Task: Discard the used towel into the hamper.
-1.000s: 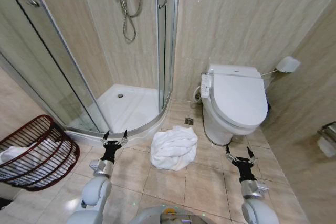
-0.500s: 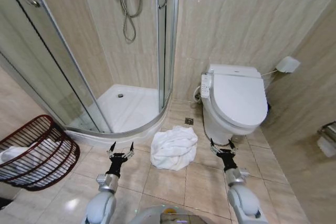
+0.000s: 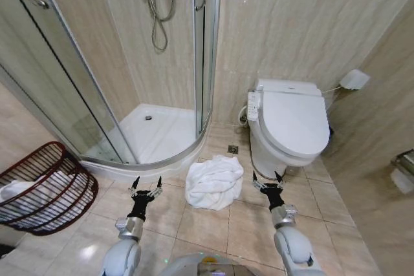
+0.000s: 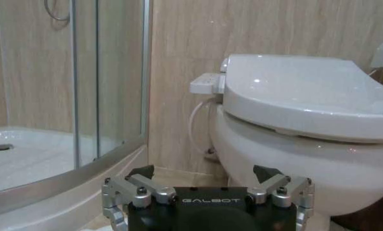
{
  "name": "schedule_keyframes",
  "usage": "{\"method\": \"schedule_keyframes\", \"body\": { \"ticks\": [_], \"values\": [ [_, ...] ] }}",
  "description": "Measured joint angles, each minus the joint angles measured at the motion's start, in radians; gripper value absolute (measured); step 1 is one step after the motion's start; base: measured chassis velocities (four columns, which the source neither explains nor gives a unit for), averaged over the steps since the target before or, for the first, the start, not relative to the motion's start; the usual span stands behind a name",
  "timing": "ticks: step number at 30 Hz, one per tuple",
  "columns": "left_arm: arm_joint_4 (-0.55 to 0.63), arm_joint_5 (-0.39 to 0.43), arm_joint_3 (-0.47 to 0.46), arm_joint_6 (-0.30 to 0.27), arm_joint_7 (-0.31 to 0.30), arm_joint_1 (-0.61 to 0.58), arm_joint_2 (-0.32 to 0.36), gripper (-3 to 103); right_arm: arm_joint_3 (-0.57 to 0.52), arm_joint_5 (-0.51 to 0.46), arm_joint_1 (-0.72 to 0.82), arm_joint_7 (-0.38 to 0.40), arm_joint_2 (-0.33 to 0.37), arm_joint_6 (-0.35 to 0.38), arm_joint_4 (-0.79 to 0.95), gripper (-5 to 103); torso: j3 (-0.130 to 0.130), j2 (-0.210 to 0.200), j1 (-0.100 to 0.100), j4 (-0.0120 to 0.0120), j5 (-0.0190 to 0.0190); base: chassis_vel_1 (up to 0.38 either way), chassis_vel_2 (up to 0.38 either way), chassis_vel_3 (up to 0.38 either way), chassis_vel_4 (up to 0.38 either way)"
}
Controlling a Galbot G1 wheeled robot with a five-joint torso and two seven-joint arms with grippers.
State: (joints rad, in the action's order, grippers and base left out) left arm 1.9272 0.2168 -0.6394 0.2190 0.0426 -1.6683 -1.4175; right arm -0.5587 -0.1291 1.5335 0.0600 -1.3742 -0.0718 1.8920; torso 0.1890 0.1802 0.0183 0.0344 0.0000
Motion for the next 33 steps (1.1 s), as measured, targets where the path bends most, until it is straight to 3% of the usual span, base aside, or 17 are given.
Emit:
{"method": "schedule_keyframes", "body": {
  "ticks": [13,33],
  "values": [
    [-0.001,-0.018,0.017,-0.028,-0.019,0.024,-0.007,100,-0.002,-0.014,0.008,0.003,0.005,-0.004,-0.010,100,0.000,0.000,0.001,-0.0001,0.0001,-0.112,0.099,0.098,-0.102],
    [-0.014,-0.051,0.013,-0.044,-0.058,0.024,-0.017,100,0.010,-0.025,0.000,-0.011,0.015,0.022,-0.022,100,0.000,0.000,0.000,0.0000,0.0000,0.039,0.031,0.032,0.039]
  ]
}}
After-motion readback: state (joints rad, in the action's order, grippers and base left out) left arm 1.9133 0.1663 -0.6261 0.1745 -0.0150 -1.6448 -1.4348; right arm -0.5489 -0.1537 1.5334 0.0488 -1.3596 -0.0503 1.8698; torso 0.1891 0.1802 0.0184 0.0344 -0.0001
